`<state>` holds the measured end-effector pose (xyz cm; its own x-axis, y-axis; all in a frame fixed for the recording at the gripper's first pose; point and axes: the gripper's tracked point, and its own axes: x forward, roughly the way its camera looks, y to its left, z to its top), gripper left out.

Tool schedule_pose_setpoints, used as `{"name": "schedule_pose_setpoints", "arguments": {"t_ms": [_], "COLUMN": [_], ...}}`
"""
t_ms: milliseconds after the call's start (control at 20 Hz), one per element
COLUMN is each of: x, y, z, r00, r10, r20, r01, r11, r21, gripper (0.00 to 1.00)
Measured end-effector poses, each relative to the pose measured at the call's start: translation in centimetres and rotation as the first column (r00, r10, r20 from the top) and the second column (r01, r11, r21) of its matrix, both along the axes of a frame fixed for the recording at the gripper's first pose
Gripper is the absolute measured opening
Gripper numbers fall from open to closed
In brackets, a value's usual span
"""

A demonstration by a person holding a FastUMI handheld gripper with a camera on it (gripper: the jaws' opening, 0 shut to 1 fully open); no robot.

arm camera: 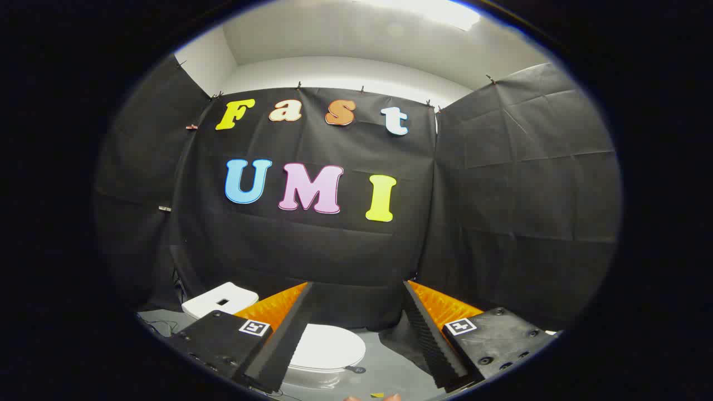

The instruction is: Open the toilet lid.

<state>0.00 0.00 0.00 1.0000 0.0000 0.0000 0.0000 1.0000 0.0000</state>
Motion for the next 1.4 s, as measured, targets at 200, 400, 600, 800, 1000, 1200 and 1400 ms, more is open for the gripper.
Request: {"name": "schedule_pose_setpoints", "arguments": {"t_ms": [200, 400, 600, 800, 1000, 1200, 1400], "x": [-0.1, -0.1, -0.2, -0.2, -0.1, 0.1, 0.5], "y": [0.1, 0.2, 0.2, 0.3, 0.3, 0.3, 0.2], "z": [0.3, 0.5, 0.6, 0.5, 0.4, 0.2, -1.0], "r00": [1.000, 0.999, 0.999, 0.999, 0.999, 0.998, 0.997], "r10": [-0.015, -0.017, -0.014, -0.016, -0.014, -0.001, 0.004], "r20": [0.019, 0.030, 0.033, 0.038, 0.040, 0.068, 0.071], "r01": [0.015, 0.018, 0.015, 0.017, 0.015, 0.002, -0.002], "r11": [1.000, 1.000, 1.000, 1.000, 1.000, 1.000, 0.999], "r21": [-0.006, -0.019, -0.018, -0.021, -0.017, -0.010, -0.037], "gripper": [0.98, 0.98, 0.98, 0.98, 0.98, 0.98, 0.98]}}
